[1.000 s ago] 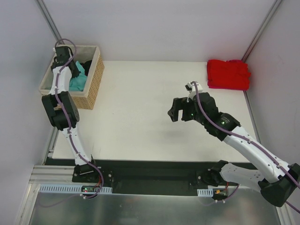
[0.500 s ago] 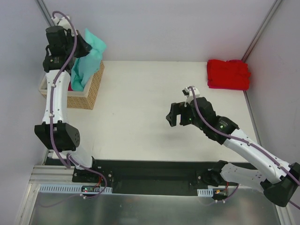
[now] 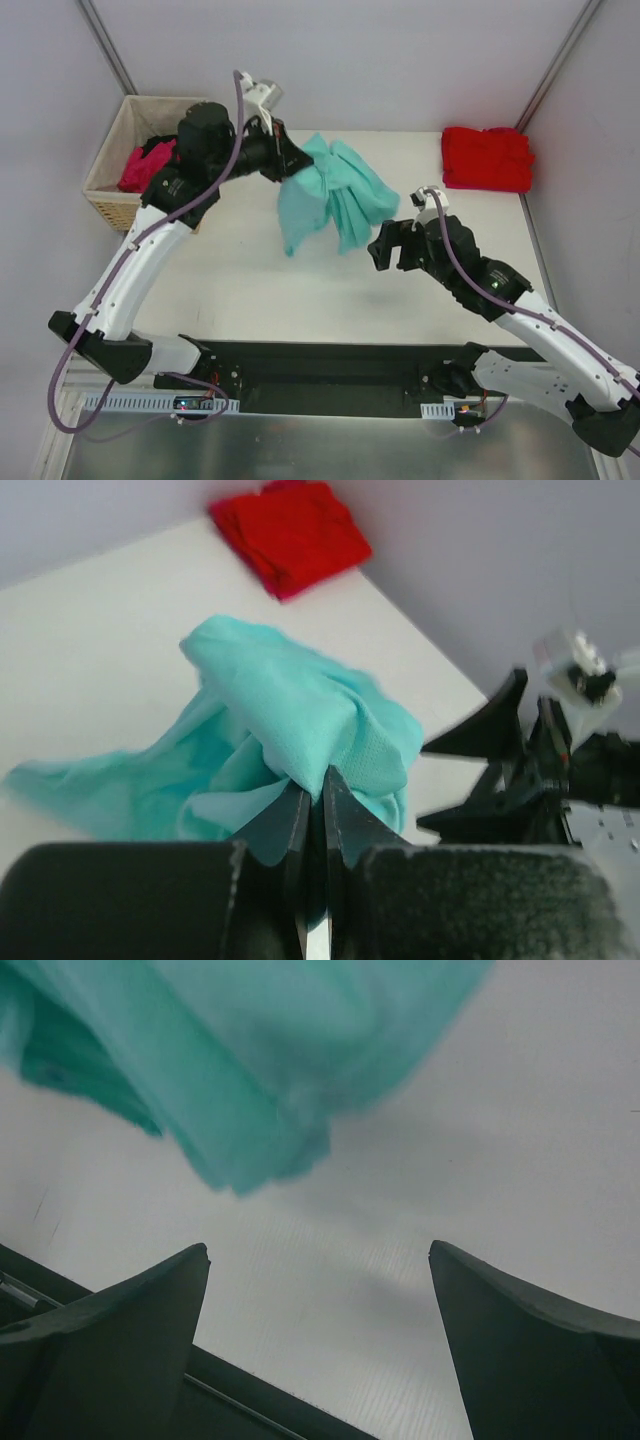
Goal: Fold and stack the t-shirts
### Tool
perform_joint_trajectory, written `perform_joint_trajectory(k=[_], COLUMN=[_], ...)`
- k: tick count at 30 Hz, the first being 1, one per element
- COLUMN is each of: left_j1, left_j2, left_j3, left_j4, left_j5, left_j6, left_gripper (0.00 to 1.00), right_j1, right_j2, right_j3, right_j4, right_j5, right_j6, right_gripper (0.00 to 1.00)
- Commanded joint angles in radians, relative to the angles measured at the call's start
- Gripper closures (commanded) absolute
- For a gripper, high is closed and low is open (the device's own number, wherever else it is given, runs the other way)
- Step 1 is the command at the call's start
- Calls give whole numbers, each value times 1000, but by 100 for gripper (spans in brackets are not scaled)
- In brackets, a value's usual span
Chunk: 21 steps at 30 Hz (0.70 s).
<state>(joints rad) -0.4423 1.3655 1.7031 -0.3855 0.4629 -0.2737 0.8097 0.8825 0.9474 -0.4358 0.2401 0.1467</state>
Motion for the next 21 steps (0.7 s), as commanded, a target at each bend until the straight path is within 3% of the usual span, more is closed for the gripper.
perform_joint_trajectory(k=[1, 6, 10, 11, 13, 14, 15, 21], left_j1=[-145, -303, -365, -365, -361, -351, -343, -285], left_j2=[-83, -137, -126, -118, -95, -88, -79, -121], left_j3=[-224, -607, -703, -707, -703, -685, -672, -534], left_j4=[36, 288, 369, 370, 364, 361, 353, 303], left_j5=[-101, -147, -184, -196, -256, -263, -271, -254], left_j6=[-38, -127, -151, -141, -102, -88, -78, -30], left_gripper=[100, 100, 100, 85, 40, 8, 1, 1], right_j1=[6, 9, 8, 9, 8, 9, 8, 13], right_j2=[-54, -106, -123, -126, -128, -128, -128, -105], right_j3=[34, 51, 76, 79, 82, 80, 80, 70], right_j4=[-73, -138, -188, -192, -193, -195, -195, -196], right_j5=[71, 126, 149, 151, 156, 153, 153, 120], right_j6=[14, 7, -1, 1, 1, 4, 5, 14], right_gripper=[3, 3, 3, 3, 3, 3, 3, 4])
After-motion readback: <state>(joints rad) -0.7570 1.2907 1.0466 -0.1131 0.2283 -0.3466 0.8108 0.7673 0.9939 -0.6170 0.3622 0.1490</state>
